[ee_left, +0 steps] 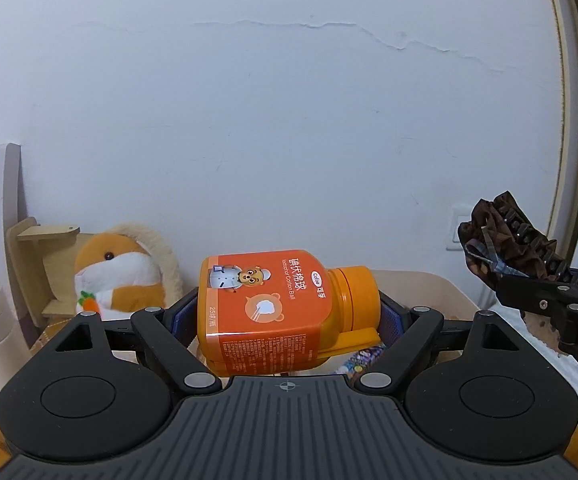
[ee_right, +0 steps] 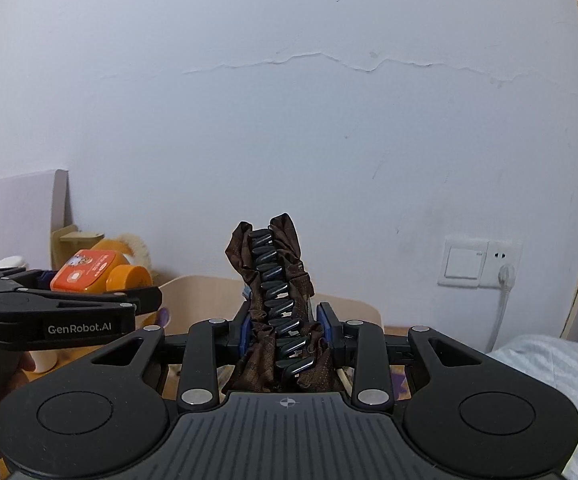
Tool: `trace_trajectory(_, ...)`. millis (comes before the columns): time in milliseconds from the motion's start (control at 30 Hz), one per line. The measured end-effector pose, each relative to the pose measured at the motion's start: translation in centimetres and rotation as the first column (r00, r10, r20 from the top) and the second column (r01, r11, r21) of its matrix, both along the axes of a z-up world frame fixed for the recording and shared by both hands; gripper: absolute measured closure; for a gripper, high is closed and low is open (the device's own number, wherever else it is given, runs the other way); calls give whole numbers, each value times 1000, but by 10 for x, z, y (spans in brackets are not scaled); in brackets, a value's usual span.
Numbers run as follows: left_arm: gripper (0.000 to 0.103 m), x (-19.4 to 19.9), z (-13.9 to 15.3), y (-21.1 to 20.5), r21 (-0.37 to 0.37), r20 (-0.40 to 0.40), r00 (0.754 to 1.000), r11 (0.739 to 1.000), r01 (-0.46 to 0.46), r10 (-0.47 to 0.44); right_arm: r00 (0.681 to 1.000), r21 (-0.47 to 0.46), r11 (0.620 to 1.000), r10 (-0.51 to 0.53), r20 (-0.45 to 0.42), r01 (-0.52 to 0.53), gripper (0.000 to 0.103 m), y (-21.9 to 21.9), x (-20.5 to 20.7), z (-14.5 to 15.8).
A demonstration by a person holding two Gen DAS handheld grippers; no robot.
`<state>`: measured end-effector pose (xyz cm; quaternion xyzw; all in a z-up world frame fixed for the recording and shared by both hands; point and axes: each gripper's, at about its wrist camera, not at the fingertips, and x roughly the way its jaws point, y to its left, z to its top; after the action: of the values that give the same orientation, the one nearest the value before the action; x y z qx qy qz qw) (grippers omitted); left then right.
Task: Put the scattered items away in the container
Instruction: 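Lift the orange bottle and hair ties and carry them over the bin, then open both grippers to drop the bottle and hair ties into the bin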
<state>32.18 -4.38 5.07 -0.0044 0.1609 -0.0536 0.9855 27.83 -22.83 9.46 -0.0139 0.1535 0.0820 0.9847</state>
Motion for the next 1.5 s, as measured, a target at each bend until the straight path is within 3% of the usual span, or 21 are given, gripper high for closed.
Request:
trace_trajectory(400,18,39,-18,-16,51,-19,1000,999,-1,2,998,-8,999,-47,-35,47,73,-1,47,-25)
trace_trajectory(667,18,67,-38,-20,51,-120,993,999,14,-8,993,-60,997,-61,-97,55,73,2,82,-42)
trace_trajectory(967,18,85,-58,-22,35,-256,967,999,21,-11,977,-140,990,-38,-209,9,73,14,107,-61)
trace_trajectory(1300,17,90,-68,-21,56,-301,953,997,43,-24,962,-150,989,-38,-271,-3,71,15,117,-77)
trace_trajectory(1367,17,91,-69,-22,60,-307,951,997,52,-31,961,-148,989,-42,-274,1,61,14,116,-78)
trace_trajectory(1500,17,89,-70,-22,66,-304,952,996,60,-37,963,-154,988,-51,-263,11,55,10,110,-74)
